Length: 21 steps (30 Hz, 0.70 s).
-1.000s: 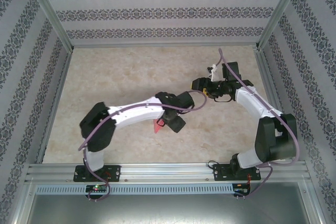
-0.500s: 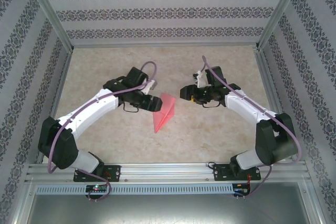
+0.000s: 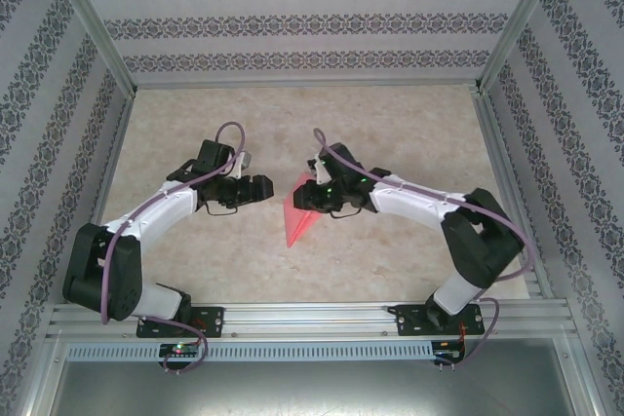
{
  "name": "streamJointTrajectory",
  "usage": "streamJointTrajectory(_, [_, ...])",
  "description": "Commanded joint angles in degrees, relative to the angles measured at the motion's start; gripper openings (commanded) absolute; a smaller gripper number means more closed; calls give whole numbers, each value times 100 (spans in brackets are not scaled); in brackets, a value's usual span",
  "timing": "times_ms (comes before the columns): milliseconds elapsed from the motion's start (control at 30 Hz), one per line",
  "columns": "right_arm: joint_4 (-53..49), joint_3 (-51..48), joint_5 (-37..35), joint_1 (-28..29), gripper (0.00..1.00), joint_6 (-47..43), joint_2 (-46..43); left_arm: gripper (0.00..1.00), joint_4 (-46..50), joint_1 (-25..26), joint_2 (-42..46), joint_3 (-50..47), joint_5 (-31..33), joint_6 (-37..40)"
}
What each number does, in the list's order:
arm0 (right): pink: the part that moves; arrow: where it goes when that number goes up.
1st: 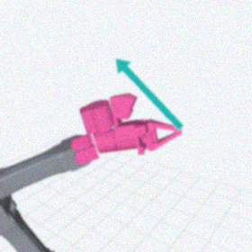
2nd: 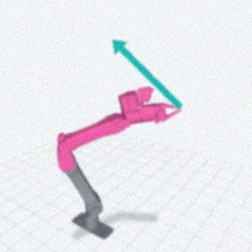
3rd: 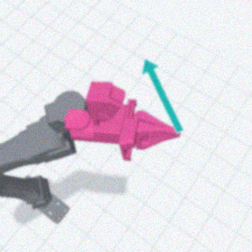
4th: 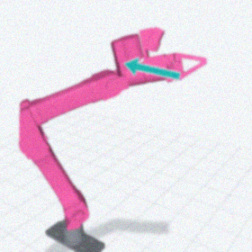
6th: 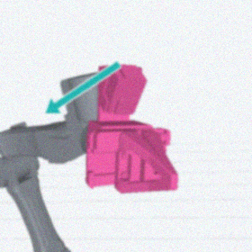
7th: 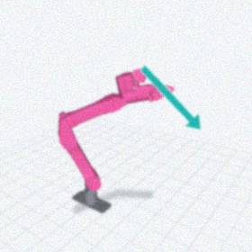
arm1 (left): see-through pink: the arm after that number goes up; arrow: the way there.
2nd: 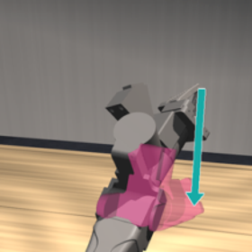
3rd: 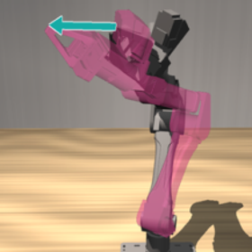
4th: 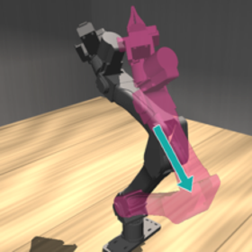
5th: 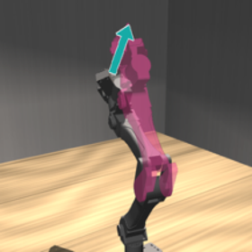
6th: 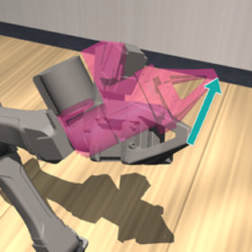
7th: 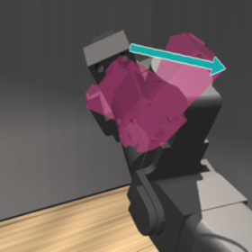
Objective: Fold a paper plane with a square sheet of paper (pick it up from the middle)
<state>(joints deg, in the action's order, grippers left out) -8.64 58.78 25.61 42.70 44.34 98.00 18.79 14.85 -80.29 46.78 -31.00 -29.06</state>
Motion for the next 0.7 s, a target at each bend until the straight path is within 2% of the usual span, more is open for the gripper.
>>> streamJointTrajectory(0, [16, 216, -323, 153, 24, 93, 266, 75, -361, -83, 33, -92, 34, -179])
streamJointTrajectory(267, [-395, 177, -732, 176, 18, -122, 528, 74, -505, -84, -163, -141, -154, -209])
streamJointTrajectory(400, [35, -145, -642, 116, 15, -40, 506, 73, -653, -68, -271, -164, -273, -315])
streamJointTrajectory(667, [1682, -1047, -142, -36, 10, 339, 545, 70, -919, 148, -486, -228, -290, -602])
